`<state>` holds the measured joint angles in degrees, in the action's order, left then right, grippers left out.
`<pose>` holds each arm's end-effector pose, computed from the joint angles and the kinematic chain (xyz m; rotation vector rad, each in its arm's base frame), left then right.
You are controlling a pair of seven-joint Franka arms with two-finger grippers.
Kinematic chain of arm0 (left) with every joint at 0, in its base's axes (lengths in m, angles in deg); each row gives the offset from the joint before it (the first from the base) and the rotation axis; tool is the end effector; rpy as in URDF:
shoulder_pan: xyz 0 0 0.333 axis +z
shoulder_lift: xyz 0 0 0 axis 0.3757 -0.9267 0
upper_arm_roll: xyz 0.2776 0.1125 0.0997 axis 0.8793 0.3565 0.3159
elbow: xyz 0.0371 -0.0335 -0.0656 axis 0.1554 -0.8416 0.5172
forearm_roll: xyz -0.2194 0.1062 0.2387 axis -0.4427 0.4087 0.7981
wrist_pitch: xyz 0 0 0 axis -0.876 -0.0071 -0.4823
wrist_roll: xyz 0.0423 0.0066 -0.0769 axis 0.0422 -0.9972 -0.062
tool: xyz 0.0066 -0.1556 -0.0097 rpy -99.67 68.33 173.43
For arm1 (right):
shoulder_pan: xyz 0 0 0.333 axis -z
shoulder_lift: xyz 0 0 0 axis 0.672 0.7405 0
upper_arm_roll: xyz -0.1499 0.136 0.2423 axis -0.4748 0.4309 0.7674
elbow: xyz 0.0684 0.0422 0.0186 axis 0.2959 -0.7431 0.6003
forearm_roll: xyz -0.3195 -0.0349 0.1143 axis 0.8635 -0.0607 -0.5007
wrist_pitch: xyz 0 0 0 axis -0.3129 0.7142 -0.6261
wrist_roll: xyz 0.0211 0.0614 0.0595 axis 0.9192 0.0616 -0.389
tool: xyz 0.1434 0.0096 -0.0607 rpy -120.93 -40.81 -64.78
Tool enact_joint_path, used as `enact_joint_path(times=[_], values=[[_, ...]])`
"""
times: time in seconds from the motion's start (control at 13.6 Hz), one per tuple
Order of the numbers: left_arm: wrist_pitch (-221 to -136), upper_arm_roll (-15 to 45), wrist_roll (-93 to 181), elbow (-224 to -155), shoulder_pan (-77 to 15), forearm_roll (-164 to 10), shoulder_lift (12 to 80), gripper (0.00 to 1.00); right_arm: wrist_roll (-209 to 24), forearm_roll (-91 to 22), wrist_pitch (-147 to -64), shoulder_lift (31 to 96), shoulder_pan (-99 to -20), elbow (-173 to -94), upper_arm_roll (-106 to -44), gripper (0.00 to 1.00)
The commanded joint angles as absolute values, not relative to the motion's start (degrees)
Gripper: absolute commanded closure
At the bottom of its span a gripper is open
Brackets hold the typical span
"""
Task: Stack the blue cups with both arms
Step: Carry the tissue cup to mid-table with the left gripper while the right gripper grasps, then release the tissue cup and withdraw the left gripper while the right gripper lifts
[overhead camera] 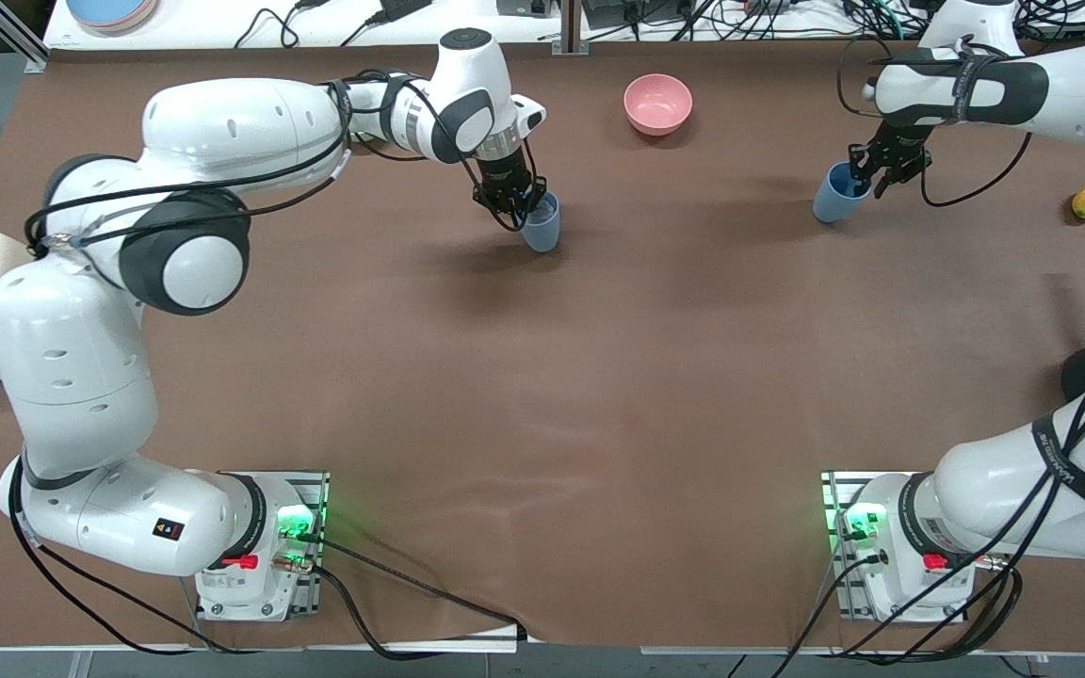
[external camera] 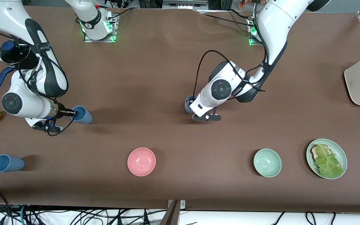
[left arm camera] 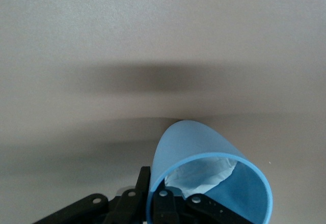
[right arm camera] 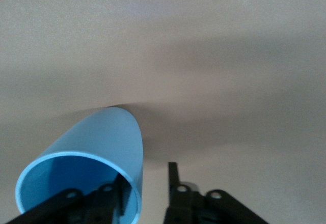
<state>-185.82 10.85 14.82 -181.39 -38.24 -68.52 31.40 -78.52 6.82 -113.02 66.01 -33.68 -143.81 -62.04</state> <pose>0.5164 -0.3766 0.2215 2.9662 0.0463 -0.3403 0.5591 -0.0195 0.2349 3.1017 -0.2142 -0.3187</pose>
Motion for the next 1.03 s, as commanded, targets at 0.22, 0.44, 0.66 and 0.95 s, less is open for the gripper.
enact_joint_path(times=[0.22, 0.44, 0.66, 0.95], values=[[-182.8, 11.4, 14.6, -178.5, -36.9, -66.7, 34.4, 0.00, -77.6, 7.1, -104.6, 66.0, -34.4, -137.7, -61.6, 1.00], [-174.0, 11.3, 14.8, -178.2, -36.5, -66.6, 41.2, 0.00, -77.4, 6.6, -99.9, 66.0, -36.5, -133.8, -61.5, 1.00], [-168.4, 11.6, 15.0, -178.0, -35.9, -66.5, 45.7, 0.00, -71.0, 4.2, -91.3, 65.9, -40.3, -127.1, -61.5, 1.00], [-163.0, 11.5, 26.4, -177.9, -27.7, -66.5, 53.8, 0.00, -59.5, 1.1, -86.7, 65.8, -47.4, -122.3, -61.5, 1.00]])
